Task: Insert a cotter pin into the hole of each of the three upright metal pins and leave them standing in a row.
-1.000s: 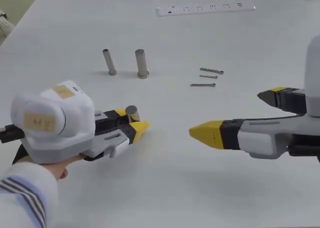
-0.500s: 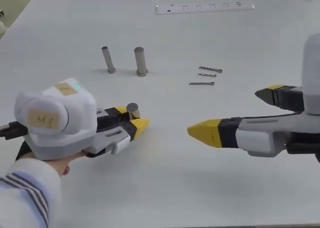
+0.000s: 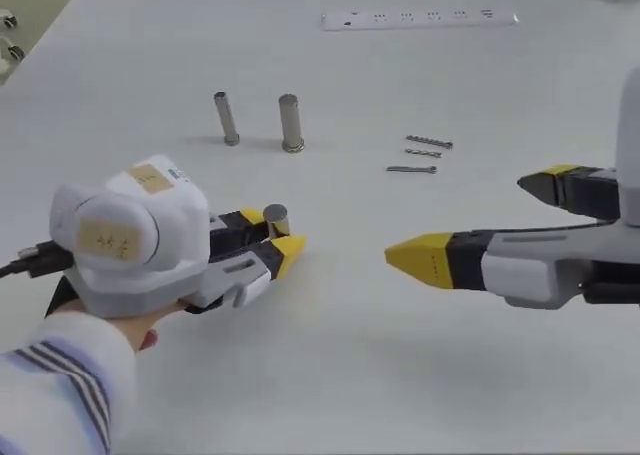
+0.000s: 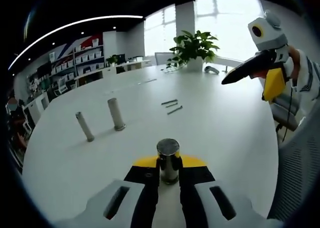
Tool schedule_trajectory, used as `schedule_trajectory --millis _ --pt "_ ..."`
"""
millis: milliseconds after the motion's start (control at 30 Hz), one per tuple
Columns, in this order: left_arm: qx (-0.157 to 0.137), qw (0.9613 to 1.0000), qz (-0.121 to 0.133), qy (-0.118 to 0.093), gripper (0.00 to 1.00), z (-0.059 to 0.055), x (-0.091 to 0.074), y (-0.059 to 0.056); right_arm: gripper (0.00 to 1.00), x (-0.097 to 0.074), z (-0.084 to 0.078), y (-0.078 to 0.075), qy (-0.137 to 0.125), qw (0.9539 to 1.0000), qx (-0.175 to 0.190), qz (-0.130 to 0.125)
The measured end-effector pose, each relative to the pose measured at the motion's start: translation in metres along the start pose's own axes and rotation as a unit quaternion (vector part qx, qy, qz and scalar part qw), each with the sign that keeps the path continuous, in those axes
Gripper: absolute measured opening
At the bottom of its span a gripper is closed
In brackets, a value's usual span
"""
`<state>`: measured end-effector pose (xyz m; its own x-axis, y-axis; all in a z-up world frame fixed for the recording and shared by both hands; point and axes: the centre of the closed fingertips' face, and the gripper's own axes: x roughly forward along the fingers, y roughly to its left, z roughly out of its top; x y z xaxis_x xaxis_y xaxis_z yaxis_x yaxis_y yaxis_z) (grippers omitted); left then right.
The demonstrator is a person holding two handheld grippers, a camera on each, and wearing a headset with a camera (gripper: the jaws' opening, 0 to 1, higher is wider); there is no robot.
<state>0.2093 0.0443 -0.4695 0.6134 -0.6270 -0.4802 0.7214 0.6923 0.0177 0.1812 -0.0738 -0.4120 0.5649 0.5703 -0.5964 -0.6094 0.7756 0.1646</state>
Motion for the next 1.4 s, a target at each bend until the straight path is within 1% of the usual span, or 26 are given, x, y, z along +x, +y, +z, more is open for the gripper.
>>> schedule_trajectory --millis 67,200,267,333,367,467,533,567,633,667,700,767,833,867,900,933,1000,1033,1067,1100,1133,1167,1267,1300,1367,1400 --pt "-0.003 1.0000 0.000 -0.005 0.14 0.004 -0.004 0.002 0.88 0.000 -0.001 -0.002 0.006 0.9999 -0.014 0.003" --pt "-0.020 0.9995 -0.005 -0.023 0.29 0.015 -0.012 0.004 0.86 0.001 0.003 -0.012 0.015 0.9985 -0.053 -0.005" --pt "-0.033 0.9988 -0.017 -0.031 0.34 0.021 -0.018 0.003 0.86 0.002 0.008 -0.017 0.017 0.9960 -0.088 -0.001" --pt "-0.044 0.9980 -0.022 -0.041 0.41 0.027 -0.025 0.003 0.86 0.004 0.013 -0.020 0.009 0.9945 -0.104 0.005" --pt "-0.052 0.9973 -0.022 -0.047 0.44 0.030 -0.028 0.005 0.85 0.005 0.013 -0.020 0.013 0.9934 -0.113 0.013" --pt "-0.053 0.9970 -0.022 -0.053 0.52 0.034 -0.036 0.008 0.83 0.010 0.014 -0.026 0.028 0.9893 -0.142 0.019" --pt "-0.059 0.9964 -0.022 -0.056 0.59 0.037 -0.042 0.009 0.80 0.014 0.017 -0.035 0.046 0.9816 -0.185 0.015" --pt "-0.059 0.9964 -0.022 -0.058 0.62 0.038 -0.044 0.009 0.78 0.016 0.018 -0.037 0.051 0.9789 -0.197 0.019" --pt "-0.066 0.9959 -0.025 -0.057 0.69 0.039 -0.048 0.008 0.76 0.020 0.021 -0.041 0.058 0.9764 -0.207 0.024" --pt "-0.085 0.9952 -0.021 -0.044 0.74 0.035 -0.049 0.008 0.74 0.023 0.023 -0.045 0.063 0.9734 -0.219 0.027" --pt "-0.083 0.9953 -0.022 -0.045 0.77 0.035 -0.051 0.008 0.73 0.025 0.024 -0.048 0.066 0.9712 -0.227 0.029" --pt "-0.075 0.9959 -0.024 -0.044 0.79 0.035 -0.055 0.005 0.70 0.031 0.027 -0.054 0.072 0.9665 -0.244 0.036" --pt "-0.079 0.9959 -0.025 -0.036 0.83 0.032 -0.058 0.002 0.68 0.038 0.029 -0.057 0.075 0.9633 -0.252 0.054" --pt "-0.081 0.9956 -0.027 -0.037 0.85 0.032 -0.060 0.000 0.67 0.041 0.032 -0.061 0.077 0.9625 -0.255 0.053" --pt "-0.086 0.9951 -0.028 -0.040 0.86 0.033 -0.061 -0.002 0.67 0.043 0.033 -0.062 0.082 0.9578 -0.270 0.057" --pt "-0.090 0.9946 -0.028 -0.043 0.86 0.035 -0.062 -0.003 0.64 0.046 0.033 -0.064 0.092 0.9512 -0.286 0.070" --pt "-0.099 0.9934 -0.028 -0.051 0.88 0.038 -0.065 -0.005 0.60 0.050 0.037 -0.067 0.094 0.9484 -0.293 0.076" --pt "-0.101 0.9929 -0.027 -0.056 0.89 0.040 -0.067 -0.007 0.57 0.052 0.037 -0.067 0.100 0.9425 -0.305 0.092" --pt "-0.103 0.9926 -0.027 -0.058 0.90 0.041 -0.068 -0.008 0.55 0.053 0.038 -0.070 0.103 0.9420 -0.306 0.094" --pt "-0.106 0.9922 -0.026 -0.060 0.93 0.043 -0.069 -0.010 0.53 0.055 0.037 -0.072 0.114 0.9364 -0.315 0.105" --pt "-0.108 0.9920 -0.027 -0.061 0.95 0.044 -0.070 -0.011 0.51 0.056 0.036 -0.073 0.117 0.9336 -0.321 0.108" --pt "-0.111 0.9915 -0.030 -0.061 0.97 0.044 -0.070 -0.014 0.50 0.058 0.034 -0.076 0.123 0.9334 -0.321 0.104" --pt "-0.115 0.9914 -0.029 -0.054 0.99 0.041 -0.070 -0.016 0.45 0.063 0.028 -0.082 0.144 0.9222 -0.339 0.116" --pt "-0.117 0.9915 -0.027 -0.051 0.99 0.040 -0.070 -0.017 0.42 0.064 0.028 -0.082 0.146 0.9217 -0.340 0.117" --pt "-0.109 0.9925 -0.025 -0.049 0.99 0.039 -0.071 -0.019 0.35 0.068 0.024 -0.083 0.152 0.9145 -0.352 0.130" --pt "-0.105 0.9932 -0.021 -0.046 0.99 0.037 -0.072 -0.018 0.32 0.070 0.023 -0.083 0.155 0.9125 -0.355 0.132"
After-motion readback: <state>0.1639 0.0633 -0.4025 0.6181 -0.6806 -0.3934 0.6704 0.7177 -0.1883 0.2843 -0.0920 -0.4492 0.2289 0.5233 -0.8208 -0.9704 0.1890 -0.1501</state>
